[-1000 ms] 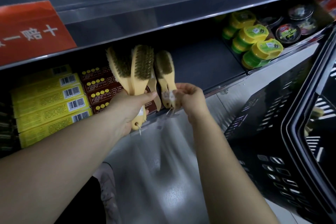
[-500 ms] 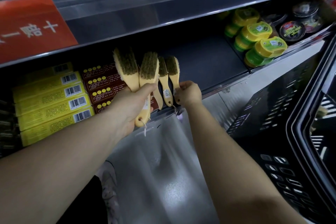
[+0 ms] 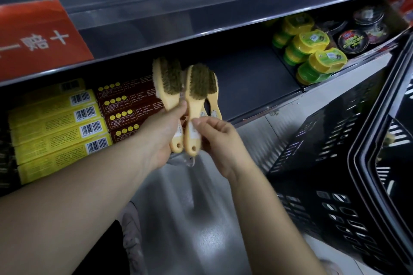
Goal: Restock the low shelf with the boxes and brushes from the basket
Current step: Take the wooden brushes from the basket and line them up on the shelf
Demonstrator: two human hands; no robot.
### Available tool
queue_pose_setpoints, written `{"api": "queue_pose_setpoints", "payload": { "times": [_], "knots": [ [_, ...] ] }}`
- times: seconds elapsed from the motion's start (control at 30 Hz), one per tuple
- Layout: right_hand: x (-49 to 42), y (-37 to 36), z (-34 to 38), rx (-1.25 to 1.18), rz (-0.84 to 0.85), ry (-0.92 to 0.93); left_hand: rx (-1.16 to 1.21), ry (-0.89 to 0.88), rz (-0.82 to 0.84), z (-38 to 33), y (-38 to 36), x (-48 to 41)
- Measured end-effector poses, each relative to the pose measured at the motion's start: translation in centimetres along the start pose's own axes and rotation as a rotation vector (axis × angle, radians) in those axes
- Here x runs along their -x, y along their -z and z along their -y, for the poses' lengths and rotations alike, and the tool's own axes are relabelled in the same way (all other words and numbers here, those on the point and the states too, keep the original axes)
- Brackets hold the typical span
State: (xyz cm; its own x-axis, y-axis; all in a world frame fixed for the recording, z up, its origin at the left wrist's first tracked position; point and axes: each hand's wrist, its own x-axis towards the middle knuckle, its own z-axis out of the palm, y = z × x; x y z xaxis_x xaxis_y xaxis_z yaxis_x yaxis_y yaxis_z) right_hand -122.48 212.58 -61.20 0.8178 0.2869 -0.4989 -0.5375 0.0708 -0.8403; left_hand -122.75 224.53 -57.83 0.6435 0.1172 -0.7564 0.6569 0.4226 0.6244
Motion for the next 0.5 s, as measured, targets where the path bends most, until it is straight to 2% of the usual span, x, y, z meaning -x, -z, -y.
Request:
{"api": "queue_pose_setpoints", "payload": {
  "times": [0.1,0.23,0.37,0.5],
  "knots": [
    [-2.4,2.7,0.7,0.079,-0.228,-0.004,-0.046,-0.002,-0.143,-0.3,-0.3,-0.3],
    [-7.1,5.7,1.1,0.404,-0.508,-0.066,-0.067,-0.021,-0.203,-0.4,-0.4,-0.7],
    [-10.0,6.6,0.6,0.791,-0.499,-0.122,-0.084,-0.041,-0.212,-0.3,-0.7,-0.6],
    [-11.1,6.7,0.5,0.840,-0.486,-0.122,-0.052,-0.092,-0.118,-0.2,-1.1,-0.1]
  ]
}}
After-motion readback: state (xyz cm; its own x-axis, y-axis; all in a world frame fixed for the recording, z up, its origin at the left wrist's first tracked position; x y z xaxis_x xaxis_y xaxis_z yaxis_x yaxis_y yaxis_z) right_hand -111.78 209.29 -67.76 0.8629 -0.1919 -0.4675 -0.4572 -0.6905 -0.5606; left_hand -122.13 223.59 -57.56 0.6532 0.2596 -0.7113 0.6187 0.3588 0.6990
